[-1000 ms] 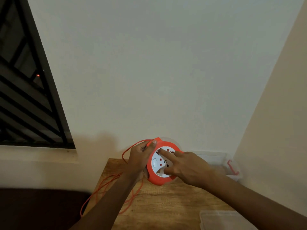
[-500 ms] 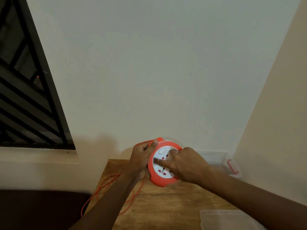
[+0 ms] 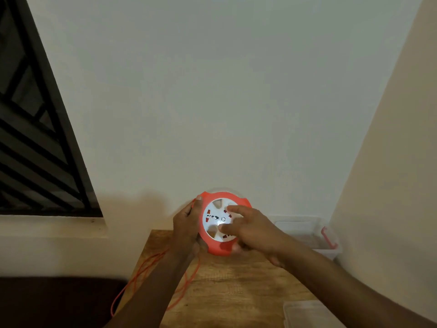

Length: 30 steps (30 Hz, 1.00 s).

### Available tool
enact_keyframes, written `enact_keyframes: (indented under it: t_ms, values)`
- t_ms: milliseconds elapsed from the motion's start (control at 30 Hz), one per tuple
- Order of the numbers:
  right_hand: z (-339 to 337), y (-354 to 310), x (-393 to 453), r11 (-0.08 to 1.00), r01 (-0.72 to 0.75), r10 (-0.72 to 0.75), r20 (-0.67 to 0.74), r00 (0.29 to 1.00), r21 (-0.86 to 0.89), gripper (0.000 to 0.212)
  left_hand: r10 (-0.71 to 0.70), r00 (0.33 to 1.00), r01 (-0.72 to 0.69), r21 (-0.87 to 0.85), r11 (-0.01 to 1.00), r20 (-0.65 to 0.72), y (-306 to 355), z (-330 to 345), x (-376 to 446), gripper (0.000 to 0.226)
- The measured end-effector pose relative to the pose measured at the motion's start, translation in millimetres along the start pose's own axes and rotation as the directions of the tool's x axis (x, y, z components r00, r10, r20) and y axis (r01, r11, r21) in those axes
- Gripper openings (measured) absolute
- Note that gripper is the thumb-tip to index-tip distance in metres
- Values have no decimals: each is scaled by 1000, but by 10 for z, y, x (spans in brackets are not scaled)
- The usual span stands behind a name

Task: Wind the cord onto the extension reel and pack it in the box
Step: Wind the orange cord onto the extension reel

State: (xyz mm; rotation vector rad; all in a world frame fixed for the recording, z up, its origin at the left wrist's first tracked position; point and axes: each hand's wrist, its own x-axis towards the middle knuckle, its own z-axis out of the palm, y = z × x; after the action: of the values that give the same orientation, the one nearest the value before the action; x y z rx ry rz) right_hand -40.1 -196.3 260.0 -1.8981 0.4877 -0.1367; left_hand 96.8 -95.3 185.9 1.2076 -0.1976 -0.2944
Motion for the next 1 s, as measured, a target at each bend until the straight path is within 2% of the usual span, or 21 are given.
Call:
enact_keyframes:
  t_ms: [33, 67, 100, 133, 167, 200, 300, 433, 533, 667, 867, 967, 1000]
  values:
    - [-19, 8, -21, 945, 139, -159, -45, 986, -295, 61, 14, 1000, -14, 15, 1000, 2, 16, 4, 10, 24]
    - [-20, 37, -22, 772, 259, -325, -11, 946, -581, 55, 37, 999, -37, 43, 998, 13, 24, 7, 19, 25]
    - [-17, 86, -11, 523, 339, -451, 83, 889, -782, 53, 57, 998, -59, 72, 996, 28, 38, 21, 13, 27]
    - [-14, 143, 10, 292, 383, -515, 194, 835, -876, 55, 76, 996, -80, 101, 992, 50, 50, 34, 2, 28]
    - [-5, 184, 31, 141, 399, -522, 274, 808, -906, 59, 84, 994, -93, 129, 987, 71, 58, 45, -16, 27]
    - [3, 208, 52, 64, 395, -494, 315, 811, -917, 63, 89, 992, -103, 151, 983, 92, 54, 54, -25, 24]
    - [-27, 269, 113, 23, 378, -446, 329, 832, -925, 66, 91, 987, -115, 176, 978, 136, 47, 77, -66, 20]
    - [-122, 311, 109, -43, 464, -414, 439, 797, -885, 54, 84, 984, -115, 201, 973, 155, 27, 70, -64, 19]
    - [-207, 288, 132, -84, 547, -327, 541, 775, -833, 47, 76, 984, -111, 223, 968, 159, 12, 62, -66, 20]
    - [-282, 250, 185, -110, 577, -285, 582, 762, -809, 48, 45, 979, -92, 240, 966, 197, 15, 74, -85, 18]
    - [-178, 284, 186, -176, 530, -234, 559, 796, -829, 66, 20, 967, -83, 237, 968, 254, 4, 98, -117, 17]
    - [-116, 340, 165, -153, 457, -289, 482, 827, -876, 73, 45, 962, -108, 222, 969, 270, 21, 131, -129, 22]
    - [-88, 364, 167, -99, 405, -318, 415, 853, -909, 78, 62, 964, -121, 217, 969, 258, 33, 145, -122, 22]
